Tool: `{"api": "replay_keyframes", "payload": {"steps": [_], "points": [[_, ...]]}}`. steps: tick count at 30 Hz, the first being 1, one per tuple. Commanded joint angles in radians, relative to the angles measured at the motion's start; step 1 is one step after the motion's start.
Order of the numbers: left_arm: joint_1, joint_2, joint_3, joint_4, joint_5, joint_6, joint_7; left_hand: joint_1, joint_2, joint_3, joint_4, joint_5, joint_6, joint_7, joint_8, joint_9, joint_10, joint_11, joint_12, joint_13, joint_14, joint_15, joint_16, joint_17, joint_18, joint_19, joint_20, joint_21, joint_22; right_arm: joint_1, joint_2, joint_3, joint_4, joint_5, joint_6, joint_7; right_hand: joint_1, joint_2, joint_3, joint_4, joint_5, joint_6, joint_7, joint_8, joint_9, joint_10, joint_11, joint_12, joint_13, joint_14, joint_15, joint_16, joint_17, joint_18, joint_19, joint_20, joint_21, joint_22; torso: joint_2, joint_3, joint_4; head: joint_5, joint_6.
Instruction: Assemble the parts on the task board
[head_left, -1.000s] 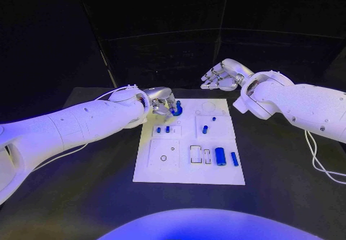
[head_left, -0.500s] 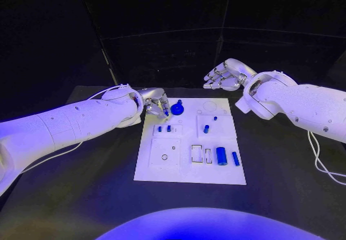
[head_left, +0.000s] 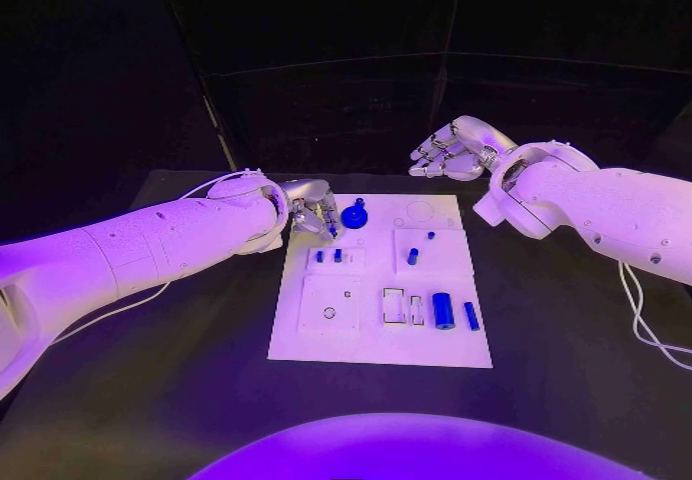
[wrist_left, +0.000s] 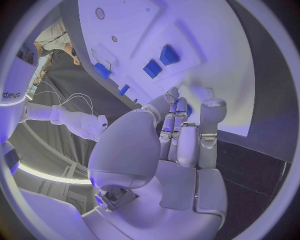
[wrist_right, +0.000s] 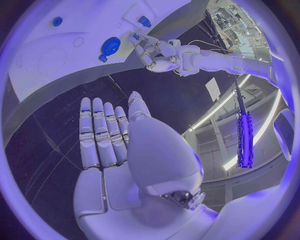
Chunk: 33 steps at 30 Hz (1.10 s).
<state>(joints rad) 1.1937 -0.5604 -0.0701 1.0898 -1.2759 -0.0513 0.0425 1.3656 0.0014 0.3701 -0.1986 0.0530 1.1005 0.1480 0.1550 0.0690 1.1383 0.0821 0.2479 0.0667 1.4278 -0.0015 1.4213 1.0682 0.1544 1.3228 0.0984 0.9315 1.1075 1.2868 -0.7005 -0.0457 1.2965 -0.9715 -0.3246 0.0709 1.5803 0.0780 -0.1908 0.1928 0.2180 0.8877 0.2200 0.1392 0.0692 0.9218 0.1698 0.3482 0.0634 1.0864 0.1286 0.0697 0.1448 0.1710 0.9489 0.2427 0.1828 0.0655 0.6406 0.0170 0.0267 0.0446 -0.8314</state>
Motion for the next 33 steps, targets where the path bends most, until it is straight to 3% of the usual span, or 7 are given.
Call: {"api": "replay_keyframes", "payload": {"steps": [1, 33], "points": [[0.000, 0.004, 0.001, -0.005, 0.008, 0.030, -0.010, -0.005, -0.007, 0.006, -0.001, -0.005, 0.001, 0.001, -0.004, 0.002, 0.007, -0.003, -0.006, 0.001, 0.004, 0.001, -0.006, -0.003, -0.018, 0.004, 0.001, 0.001, -0.001, 0.002, 0.000, 0.001, 0.003, 0.002, -0.003, 0.007, -0.005, 0.003, 0.004, -0.001, 0.005, 0.003, 0.008, -0.005, -0.001, 0.000, 0.002, -0.004, -0.002, 0.005, 0.003, -0.005, -0.001, 0.013, 0.009, 0.000, -0.004, -0.001, 0.000, 0.0003, 0.0010, -0.002, -0.002], [-0.002, 0.021, 0.001, -0.022, 0.003, 0.062, -0.028, -0.016, -0.013, 0.012, -0.001, -0.005, -0.004, 0.005, -0.013, 0.000, 0.003, 0.001, -0.021, 0.001, 0.003, 0.003, -0.008, -0.005, -0.017, 0.000, 0.003, -0.003, -0.001, 0.002, 0.004, 0.001, 0.002, 0.002, -0.003, 0.011, -0.006, 0.003, 0.004, -0.001, 0.005, 0.003, 0.008, -0.006, -0.001, 0.000, 0.003, -0.004, -0.002, 0.004, 0.002, -0.006, -0.003, 0.013, 0.009, 0.000, -0.006, -0.001, 0.000, 0.0007, 0.0009, -0.002, -0.005]]}}
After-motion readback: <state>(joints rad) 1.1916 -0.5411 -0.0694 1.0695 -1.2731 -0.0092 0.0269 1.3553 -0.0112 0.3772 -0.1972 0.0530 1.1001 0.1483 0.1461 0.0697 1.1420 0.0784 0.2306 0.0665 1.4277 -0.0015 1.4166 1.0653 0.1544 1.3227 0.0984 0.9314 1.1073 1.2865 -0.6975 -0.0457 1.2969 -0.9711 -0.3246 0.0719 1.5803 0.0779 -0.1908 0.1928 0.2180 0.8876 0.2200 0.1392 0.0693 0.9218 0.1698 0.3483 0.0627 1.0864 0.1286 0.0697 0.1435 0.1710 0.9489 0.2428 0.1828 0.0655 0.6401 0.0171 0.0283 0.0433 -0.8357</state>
